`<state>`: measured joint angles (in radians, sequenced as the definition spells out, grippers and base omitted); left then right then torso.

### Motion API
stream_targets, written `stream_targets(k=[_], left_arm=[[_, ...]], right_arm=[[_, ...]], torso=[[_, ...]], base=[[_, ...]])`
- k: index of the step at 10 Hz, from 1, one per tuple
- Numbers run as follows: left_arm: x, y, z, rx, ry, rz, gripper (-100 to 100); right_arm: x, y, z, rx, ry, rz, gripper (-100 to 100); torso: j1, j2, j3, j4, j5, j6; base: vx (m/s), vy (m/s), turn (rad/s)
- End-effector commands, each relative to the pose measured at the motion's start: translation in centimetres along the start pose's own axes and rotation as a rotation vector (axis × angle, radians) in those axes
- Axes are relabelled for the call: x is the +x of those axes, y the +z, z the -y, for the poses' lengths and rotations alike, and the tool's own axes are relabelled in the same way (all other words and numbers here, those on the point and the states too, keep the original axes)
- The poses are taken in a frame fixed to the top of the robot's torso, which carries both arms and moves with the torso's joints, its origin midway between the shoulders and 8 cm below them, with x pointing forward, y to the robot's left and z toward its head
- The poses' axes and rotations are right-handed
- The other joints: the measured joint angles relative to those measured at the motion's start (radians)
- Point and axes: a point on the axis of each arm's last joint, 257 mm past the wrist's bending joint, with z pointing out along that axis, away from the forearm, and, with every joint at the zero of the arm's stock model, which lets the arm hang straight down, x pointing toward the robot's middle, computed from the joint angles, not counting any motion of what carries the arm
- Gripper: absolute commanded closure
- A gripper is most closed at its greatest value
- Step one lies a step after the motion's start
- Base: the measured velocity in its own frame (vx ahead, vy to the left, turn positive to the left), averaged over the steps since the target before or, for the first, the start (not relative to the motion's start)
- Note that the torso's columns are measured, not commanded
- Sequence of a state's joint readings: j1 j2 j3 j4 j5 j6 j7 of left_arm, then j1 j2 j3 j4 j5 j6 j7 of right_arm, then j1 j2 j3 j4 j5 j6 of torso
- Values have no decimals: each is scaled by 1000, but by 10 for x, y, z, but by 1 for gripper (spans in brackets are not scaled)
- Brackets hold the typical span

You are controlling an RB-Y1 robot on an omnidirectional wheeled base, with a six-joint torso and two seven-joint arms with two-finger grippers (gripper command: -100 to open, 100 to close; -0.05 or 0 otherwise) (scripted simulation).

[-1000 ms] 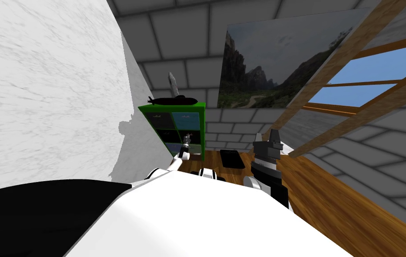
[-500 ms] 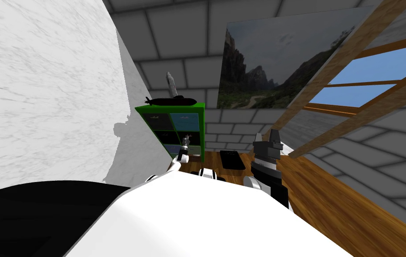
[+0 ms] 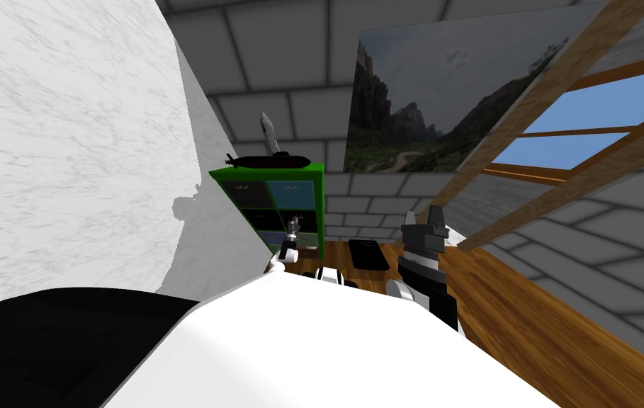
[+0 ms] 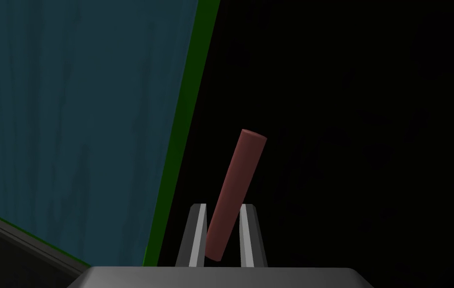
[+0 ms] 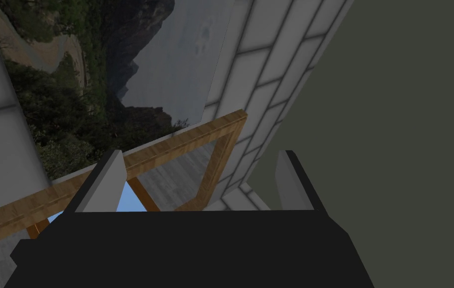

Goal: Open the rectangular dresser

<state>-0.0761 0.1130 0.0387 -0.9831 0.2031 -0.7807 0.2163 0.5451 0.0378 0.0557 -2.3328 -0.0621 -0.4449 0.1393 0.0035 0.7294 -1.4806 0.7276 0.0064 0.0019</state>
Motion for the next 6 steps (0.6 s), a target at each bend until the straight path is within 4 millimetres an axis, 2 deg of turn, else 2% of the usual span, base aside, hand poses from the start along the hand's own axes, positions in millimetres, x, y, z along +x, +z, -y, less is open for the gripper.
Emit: stream_targets(k=[1, 2, 3, 4, 5, 6], left_arm=[[-1, -20, -3, -22, -4, 8, 100], [-6, -28, -6, -31, 0, 17, 100], [1, -29, 0, -20, -6, 6, 100], [-1, -34, 6, -12, -5, 9, 100], [-7, -44, 2, -26, 0, 21, 100], [-1, -48, 9, -16, -6, 13, 100]], right_arm=[[0, 0, 0, 0, 0, 0, 0], [0, 0, 0, 0, 0, 0, 0], [0, 0, 0, 0, 0, 0, 0], [0, 0, 0, 0, 0, 0, 0], [0, 0, 0, 0, 0, 0, 0], [0, 0, 0, 0, 0, 0, 0]], torso=[[0, -2, -1, 0, 0, 1], [-1, -3, -2, 1, 0, 2], [-1, -2, -1, 0, 0, 1], [-2, -3, -1, 1, -1, 3], [-3, -1, -1, 2, -1, 2], [-2, 1, 1, 0, 0, 1]], base=[[54, 7, -21], [33, 4, -9], [64, 10, -35], [63, 3, -19], [31, -3, -6], [47, -5, -15]])
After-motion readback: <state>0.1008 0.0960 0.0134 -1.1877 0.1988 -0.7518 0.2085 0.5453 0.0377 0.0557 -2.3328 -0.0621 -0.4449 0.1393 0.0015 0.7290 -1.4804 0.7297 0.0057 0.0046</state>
